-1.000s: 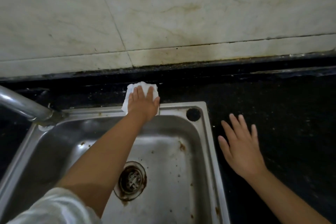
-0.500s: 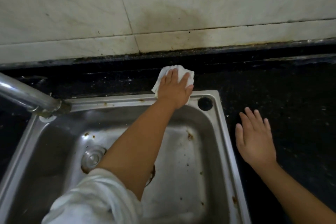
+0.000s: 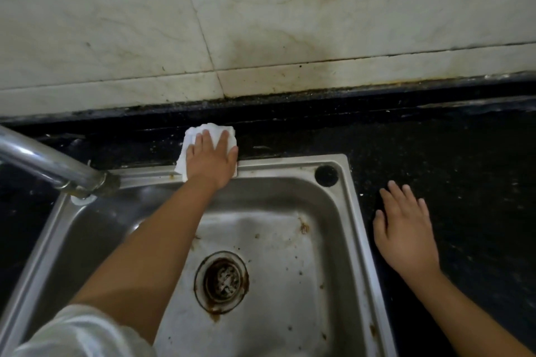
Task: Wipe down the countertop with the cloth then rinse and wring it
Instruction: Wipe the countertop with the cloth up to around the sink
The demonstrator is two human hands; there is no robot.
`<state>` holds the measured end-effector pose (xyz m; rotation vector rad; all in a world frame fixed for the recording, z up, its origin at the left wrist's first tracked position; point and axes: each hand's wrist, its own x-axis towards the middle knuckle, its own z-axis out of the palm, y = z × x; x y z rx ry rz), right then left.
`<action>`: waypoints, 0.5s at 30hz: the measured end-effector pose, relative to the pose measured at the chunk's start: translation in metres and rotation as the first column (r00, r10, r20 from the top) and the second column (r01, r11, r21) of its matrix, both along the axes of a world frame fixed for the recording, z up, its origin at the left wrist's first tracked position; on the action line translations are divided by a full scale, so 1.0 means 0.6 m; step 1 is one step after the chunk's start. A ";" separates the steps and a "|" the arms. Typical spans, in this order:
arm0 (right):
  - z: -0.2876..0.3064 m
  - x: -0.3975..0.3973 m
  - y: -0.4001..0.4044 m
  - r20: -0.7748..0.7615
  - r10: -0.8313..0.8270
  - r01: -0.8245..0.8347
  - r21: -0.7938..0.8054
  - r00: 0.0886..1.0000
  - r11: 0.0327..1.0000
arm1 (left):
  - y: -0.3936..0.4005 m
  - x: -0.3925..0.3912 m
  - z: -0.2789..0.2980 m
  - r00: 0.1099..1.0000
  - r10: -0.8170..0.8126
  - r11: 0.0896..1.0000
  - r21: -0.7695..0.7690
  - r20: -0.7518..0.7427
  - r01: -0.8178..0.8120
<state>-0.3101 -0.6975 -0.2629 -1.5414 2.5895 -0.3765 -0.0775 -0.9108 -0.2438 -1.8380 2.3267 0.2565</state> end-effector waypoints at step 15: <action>0.005 -0.002 0.001 0.054 0.008 -0.010 0.023 0.998 1.000 | 0.004 -0.005 -0.008 0.998 0.047 0.999 -0.014 -0.044 -0.048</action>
